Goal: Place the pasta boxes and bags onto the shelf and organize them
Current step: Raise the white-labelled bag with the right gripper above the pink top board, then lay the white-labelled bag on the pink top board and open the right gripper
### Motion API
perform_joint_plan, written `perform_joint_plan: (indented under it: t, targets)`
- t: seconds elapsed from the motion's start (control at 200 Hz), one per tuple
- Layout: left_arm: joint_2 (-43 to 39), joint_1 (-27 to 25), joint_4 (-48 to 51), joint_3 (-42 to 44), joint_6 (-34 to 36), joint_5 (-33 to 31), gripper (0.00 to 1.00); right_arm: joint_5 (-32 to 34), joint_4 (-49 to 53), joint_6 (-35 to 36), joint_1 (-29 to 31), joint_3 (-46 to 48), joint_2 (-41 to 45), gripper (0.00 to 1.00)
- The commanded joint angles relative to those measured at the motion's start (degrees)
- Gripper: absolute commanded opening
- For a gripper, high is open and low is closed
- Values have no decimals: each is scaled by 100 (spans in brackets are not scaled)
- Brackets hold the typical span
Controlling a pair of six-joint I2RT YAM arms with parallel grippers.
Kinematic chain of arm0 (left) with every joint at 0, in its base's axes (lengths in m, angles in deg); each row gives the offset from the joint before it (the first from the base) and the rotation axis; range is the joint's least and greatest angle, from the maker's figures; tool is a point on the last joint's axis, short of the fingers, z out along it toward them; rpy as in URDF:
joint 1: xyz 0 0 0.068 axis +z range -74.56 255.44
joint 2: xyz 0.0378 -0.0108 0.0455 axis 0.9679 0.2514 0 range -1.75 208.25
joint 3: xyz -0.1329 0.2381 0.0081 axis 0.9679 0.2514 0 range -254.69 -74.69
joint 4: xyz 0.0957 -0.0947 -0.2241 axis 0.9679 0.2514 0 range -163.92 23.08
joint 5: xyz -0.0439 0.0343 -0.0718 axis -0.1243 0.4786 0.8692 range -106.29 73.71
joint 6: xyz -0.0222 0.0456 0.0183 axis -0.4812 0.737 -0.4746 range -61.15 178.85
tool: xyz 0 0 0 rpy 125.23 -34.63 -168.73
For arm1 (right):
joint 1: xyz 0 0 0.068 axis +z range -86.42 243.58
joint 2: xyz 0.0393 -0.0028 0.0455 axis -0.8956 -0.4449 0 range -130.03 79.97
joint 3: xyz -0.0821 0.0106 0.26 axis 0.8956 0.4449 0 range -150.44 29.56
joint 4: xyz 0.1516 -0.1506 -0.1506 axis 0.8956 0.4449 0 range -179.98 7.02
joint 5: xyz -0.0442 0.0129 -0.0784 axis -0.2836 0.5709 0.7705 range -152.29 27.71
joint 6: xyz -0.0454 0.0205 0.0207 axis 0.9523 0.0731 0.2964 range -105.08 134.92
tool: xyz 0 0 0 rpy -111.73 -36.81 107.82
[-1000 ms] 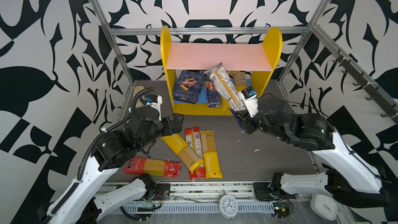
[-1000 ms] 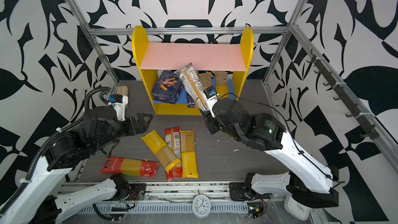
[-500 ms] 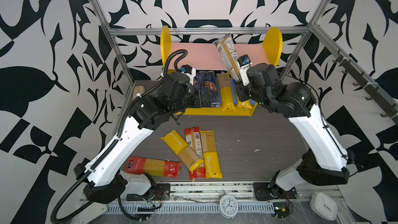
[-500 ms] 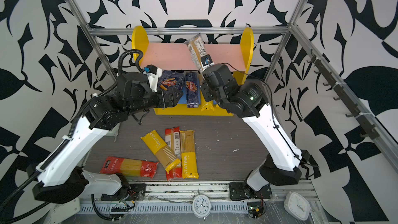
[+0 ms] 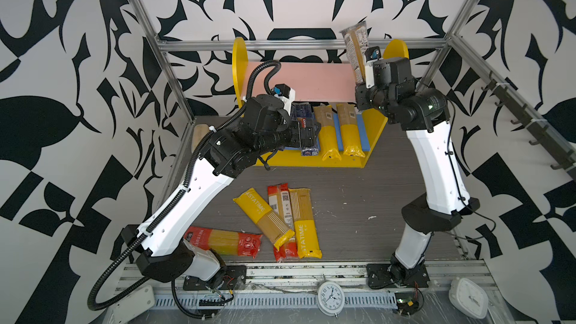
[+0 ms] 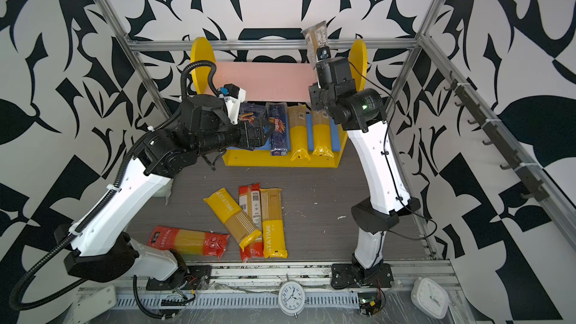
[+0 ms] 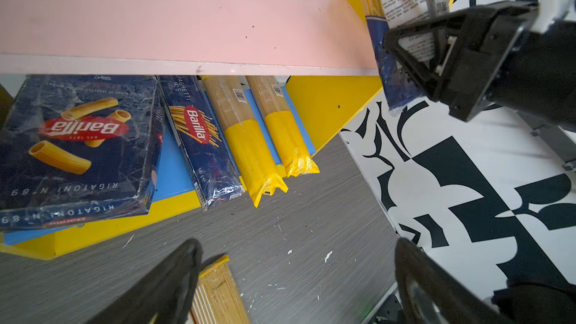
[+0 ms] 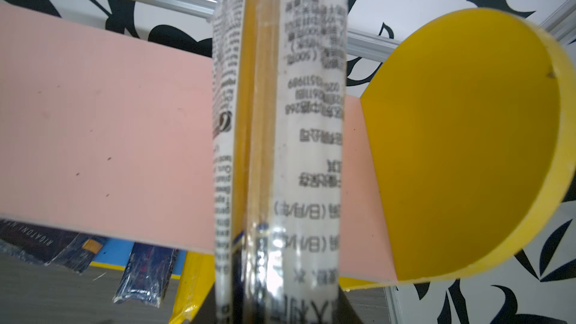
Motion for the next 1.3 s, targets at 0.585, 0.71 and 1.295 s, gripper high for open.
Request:
perform_joint_plan:
  t: [0.585,0.71,1.295]
  targets:
    - [22,-15,-721,166,602,408,99,-1219,-1072,-345,-1076,-417,-178,53]
    - [-2,-22,-700,181,603,369,99,-1192,-1051,-286,-1077,-378,-116,60]
    - [-1516,-18,-241,1498,177,-774,99,-1953,-1673,-700,-1051,2293,1929,65]
